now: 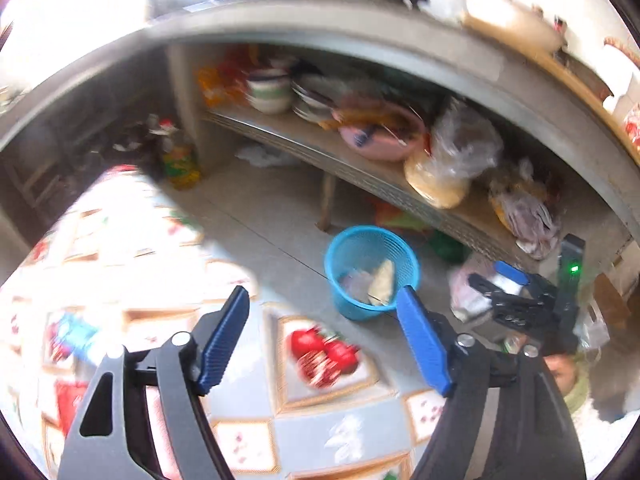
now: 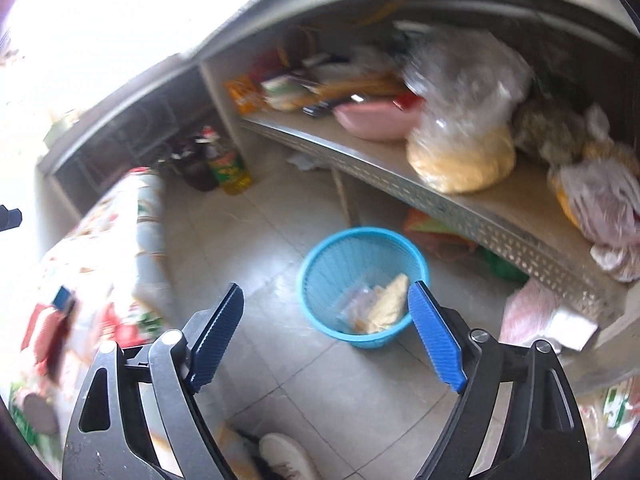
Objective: Collect trash
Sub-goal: 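Move both open tools back over the table trash, then grasp the pink sponge with the right tool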
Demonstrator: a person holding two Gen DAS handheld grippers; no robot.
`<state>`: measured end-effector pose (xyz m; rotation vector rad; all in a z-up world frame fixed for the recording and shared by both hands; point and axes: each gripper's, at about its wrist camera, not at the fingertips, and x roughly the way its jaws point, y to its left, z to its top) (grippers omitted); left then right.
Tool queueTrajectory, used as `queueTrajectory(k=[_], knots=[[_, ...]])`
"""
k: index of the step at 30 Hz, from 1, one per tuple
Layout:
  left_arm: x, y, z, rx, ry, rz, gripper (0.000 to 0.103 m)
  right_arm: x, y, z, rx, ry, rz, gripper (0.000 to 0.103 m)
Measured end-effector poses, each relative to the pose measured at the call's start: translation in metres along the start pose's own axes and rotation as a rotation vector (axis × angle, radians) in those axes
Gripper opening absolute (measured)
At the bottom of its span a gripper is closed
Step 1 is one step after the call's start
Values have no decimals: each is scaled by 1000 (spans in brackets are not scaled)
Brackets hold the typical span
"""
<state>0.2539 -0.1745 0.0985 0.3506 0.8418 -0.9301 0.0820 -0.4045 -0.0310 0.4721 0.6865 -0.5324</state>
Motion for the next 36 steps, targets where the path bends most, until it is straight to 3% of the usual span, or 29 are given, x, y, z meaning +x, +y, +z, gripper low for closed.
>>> queueTrajectory(k=[4,12,20,29,36], knots=[[-44,25,-40,-80,-69,86,78,-18,16,5,-13,8,79,81],[-104,54,-116,-174,-127,257,79,-44,62,13,-51,18,238,81],[-127,76,-193,-256,-100,345,80,-35,124,7,-177,109,382,81],[-124,88,-234,-328,-109,388,80,-4,212,-15,-174,369,661,81],[-125,104,-246,-364,-134,438,80,41,279,-30,-102,564,758,80]])
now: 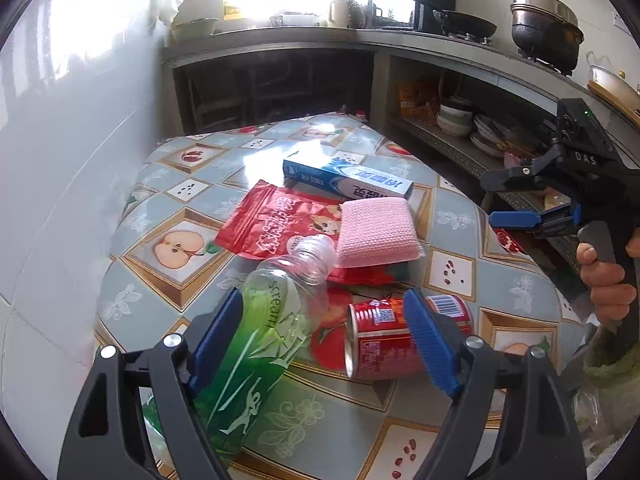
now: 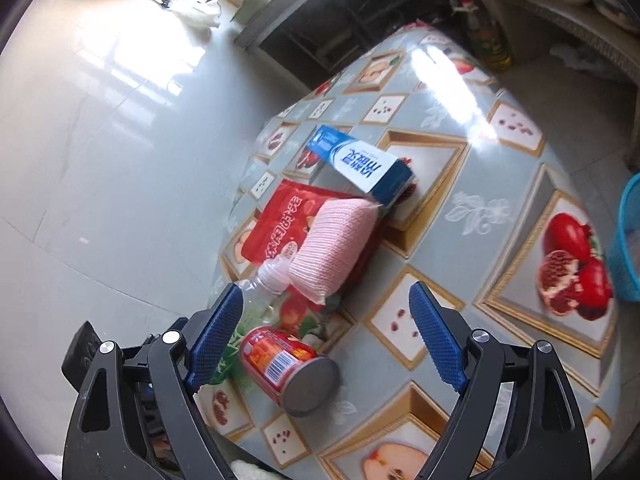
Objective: Collect trash
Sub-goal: 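Grasp the pink sponge with the right tool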
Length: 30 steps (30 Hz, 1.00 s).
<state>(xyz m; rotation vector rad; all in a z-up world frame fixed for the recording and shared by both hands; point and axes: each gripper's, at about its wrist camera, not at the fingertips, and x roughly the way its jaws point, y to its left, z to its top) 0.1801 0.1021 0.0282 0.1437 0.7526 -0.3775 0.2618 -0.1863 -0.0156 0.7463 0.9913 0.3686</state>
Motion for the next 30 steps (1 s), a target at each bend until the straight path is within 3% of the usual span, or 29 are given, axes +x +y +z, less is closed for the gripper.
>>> queueTrajectory(k=[4,14,19,30], knots=[[8,15,-2,-48,8,21,80,38,-7,15,88,71,31,68],[6,0,-13,-26,-29,-180,80,69,-18,22,178,123,-23,47],[9,-13,-20,11,-25,-221,80,73,-21,25,183,143,-18,33],[17,-25,-29,58,0,-259,80,54,-21,22,170,118,24,27]])
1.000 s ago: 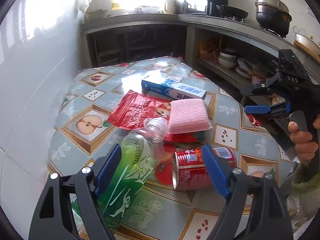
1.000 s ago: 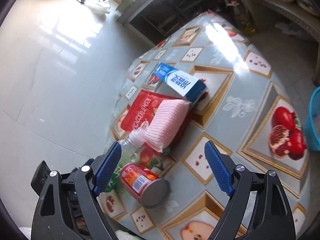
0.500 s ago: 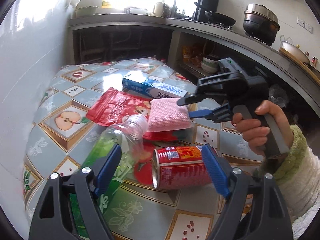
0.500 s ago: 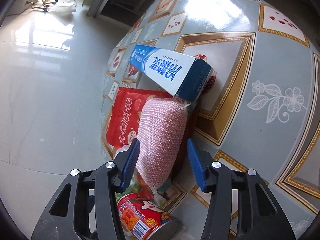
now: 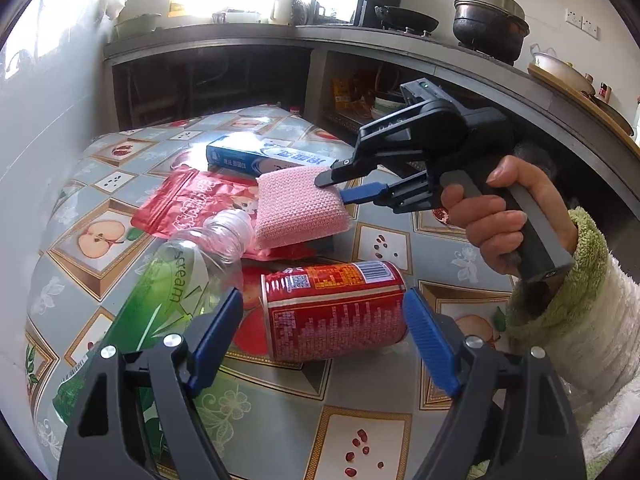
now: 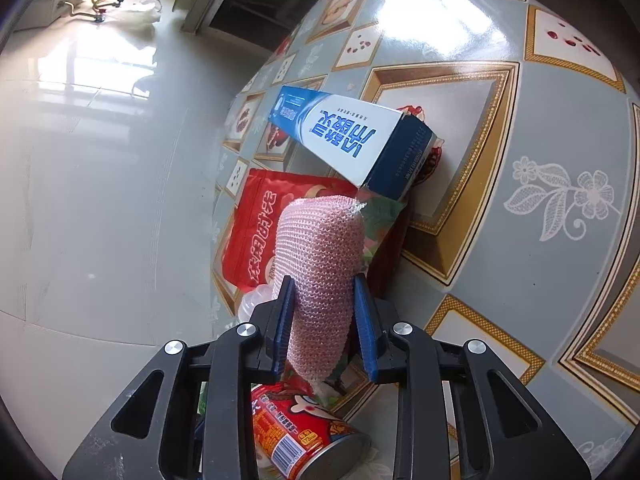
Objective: Collect trash
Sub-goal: 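Grasp the pink sponge with the right tool, then lift the pink sponge with the right tool while the left tool moves around the red can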
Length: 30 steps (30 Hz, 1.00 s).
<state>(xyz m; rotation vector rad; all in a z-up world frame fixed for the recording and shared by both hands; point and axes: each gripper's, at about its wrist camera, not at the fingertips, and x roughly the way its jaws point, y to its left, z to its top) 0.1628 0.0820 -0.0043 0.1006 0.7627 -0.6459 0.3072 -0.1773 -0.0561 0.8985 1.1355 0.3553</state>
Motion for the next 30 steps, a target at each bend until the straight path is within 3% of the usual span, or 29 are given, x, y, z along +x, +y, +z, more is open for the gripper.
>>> queueTrajectory(k=[12,18,22,25,30], knots=[[8,3,5,-48,18,-5,80,-54,-23,-19,4,-70,62,27],[17,10,31,-126,-14,-100,80,-86,-47,-37,22,-132,60,27],[41,3,36,-86,86,-117,80,-106,-67,-51,34,-164,49,27],[50,-10,34,-6,142,-52,80,-110,-79,-60,46,-170,44,27],[48,-22,27,42,215,-32,80,-115,-88,-69,66,-176,61,27]])
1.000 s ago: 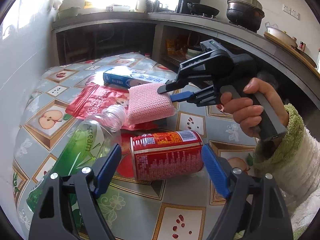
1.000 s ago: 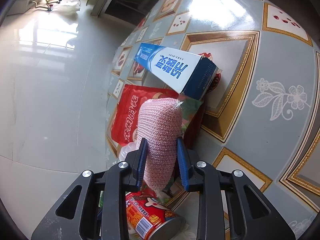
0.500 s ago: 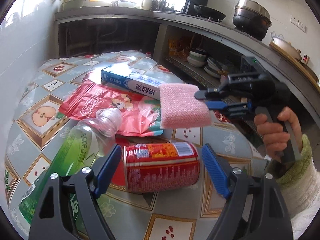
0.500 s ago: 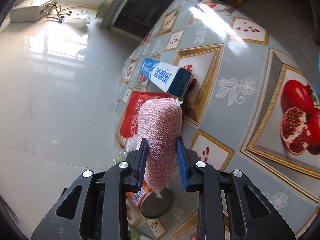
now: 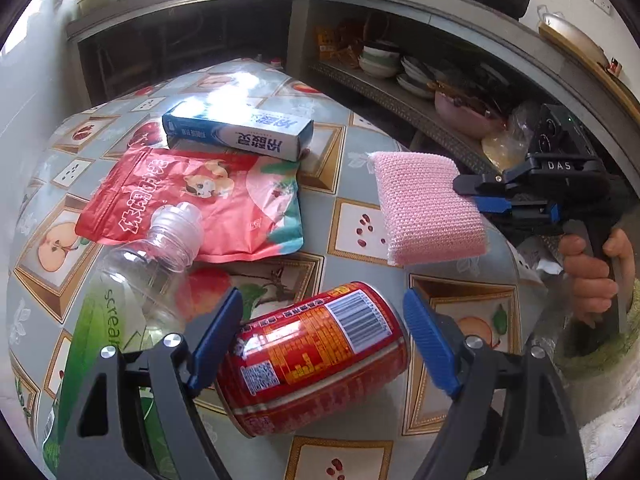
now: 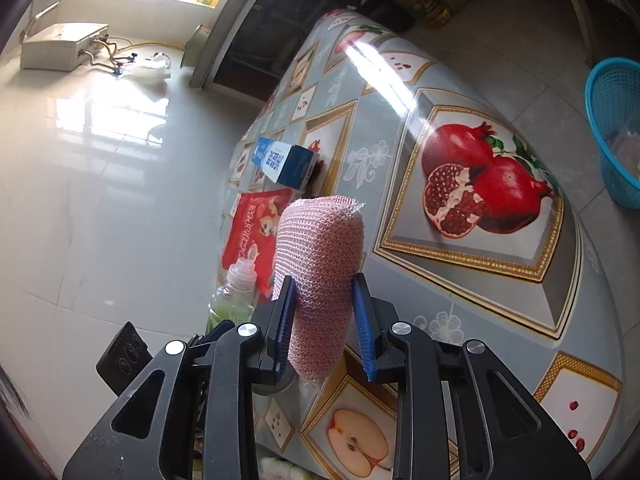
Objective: Collect trash
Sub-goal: 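Lift the pink sponge with the right tool while the left tool moves around the red can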
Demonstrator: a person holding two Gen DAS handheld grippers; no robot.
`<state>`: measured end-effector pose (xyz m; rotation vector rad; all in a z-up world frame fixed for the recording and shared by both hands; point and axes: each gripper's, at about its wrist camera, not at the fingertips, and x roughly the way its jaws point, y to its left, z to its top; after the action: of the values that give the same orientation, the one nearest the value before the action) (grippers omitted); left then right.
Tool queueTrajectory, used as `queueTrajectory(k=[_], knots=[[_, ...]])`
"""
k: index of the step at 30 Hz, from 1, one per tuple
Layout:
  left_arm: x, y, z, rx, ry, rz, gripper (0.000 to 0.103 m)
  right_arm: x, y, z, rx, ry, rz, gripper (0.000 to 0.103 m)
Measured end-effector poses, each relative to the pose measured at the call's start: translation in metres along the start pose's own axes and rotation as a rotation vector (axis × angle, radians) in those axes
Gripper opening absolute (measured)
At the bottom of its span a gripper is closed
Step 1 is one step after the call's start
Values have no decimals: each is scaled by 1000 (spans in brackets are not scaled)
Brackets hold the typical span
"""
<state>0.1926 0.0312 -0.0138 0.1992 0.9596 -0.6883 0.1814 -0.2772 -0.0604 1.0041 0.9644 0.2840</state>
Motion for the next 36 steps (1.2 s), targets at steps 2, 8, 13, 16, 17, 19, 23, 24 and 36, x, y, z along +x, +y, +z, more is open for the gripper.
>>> queueTrajectory(k=[2,8,13,16,17,19,23,24,36], knots=[[-1,-3,-3,-5,29,-4,80,-1,-2,-1,6,-4,10,27],[-12,-17,-17,48,72,23,81,-5,0,-3,1,-20,13,27],[-15,-34,-36,144,108,68,82,-4,-3,-4,5,-26,13,27],[-17,-39,-46,172,112,95,82,-4,-5,-4,8,-26,12,27],[-18,-41,-48,181,112,100,82,-4,-4,-4,7,-26,13,27],[-20,-43,-52,195,112,111,82,-4,-3,-3,5,-28,14,27],[-21,-48,-56,226,120,133,82,-4,0,-4,0,-33,13,27],[-21,-49,-58,232,120,136,82,-4,0,-4,-1,-33,14,27],[7,-47,-64,325,126,270,87,-8,-4,-4,15,-45,6,27]])
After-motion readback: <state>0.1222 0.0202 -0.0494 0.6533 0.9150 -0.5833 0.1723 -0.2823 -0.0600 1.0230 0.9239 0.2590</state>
